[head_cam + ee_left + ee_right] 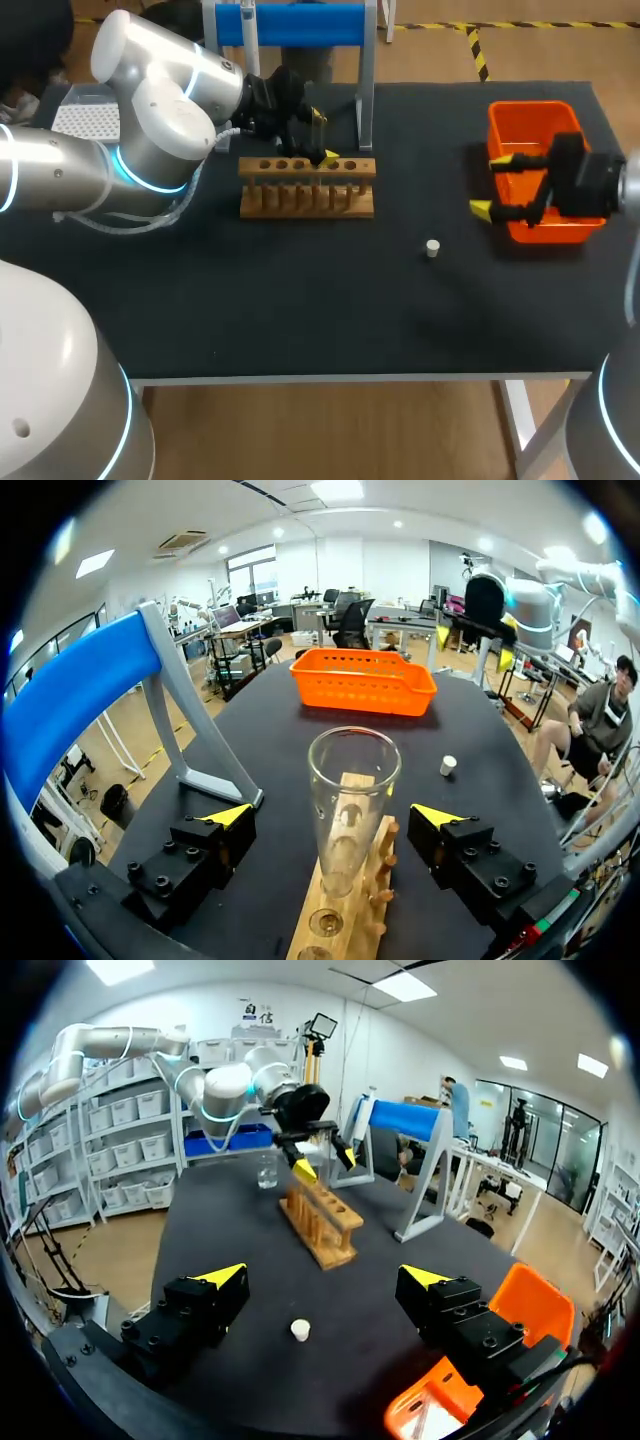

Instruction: Invert the test tube, pick up the pipette, mount the tip to pipette, aspirate from beaker and dispense into the tube, eject the tip, return the pipette, and cap with the stopper.

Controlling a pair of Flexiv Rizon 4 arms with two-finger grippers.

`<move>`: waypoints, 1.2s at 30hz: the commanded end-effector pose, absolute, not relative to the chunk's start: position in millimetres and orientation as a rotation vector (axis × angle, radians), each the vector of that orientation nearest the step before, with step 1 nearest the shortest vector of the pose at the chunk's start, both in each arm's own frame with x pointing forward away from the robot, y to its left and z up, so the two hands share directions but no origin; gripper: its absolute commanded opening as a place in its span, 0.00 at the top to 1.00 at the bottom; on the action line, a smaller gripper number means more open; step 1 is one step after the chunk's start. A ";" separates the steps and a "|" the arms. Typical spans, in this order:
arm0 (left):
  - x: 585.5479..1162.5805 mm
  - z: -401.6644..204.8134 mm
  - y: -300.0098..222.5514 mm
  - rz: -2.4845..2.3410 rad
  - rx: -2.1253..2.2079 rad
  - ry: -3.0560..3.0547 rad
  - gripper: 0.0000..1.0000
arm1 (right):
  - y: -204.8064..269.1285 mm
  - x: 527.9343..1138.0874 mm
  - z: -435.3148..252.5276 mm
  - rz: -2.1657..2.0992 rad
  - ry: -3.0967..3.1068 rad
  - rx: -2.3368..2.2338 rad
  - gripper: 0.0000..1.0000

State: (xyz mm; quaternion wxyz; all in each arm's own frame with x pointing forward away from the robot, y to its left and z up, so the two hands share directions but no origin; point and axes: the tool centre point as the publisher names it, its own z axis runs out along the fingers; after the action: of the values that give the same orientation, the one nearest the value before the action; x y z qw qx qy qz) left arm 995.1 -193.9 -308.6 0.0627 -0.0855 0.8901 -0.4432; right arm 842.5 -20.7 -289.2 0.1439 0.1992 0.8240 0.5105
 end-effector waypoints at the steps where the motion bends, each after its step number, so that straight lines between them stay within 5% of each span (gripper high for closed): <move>1: 996.0 -308.6 -194.3 -1.338 -0.258 2.693 0.00 | -12.7 828.6 -309.6 1.458 2.372 0.617 0.00; 36: 996.0 -308.6 -194.3 -1.338 -0.258 2.693 0.00 | 21.7 830.9 -402.2 1.302 2.389 0.757 0.00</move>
State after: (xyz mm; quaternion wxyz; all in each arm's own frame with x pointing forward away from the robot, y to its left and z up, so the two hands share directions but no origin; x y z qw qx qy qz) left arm 995.0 -193.9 -308.5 0.0628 -0.0855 0.8901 -0.4433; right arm 827.0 16.4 -396.8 0.1555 0.2630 0.8353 0.4570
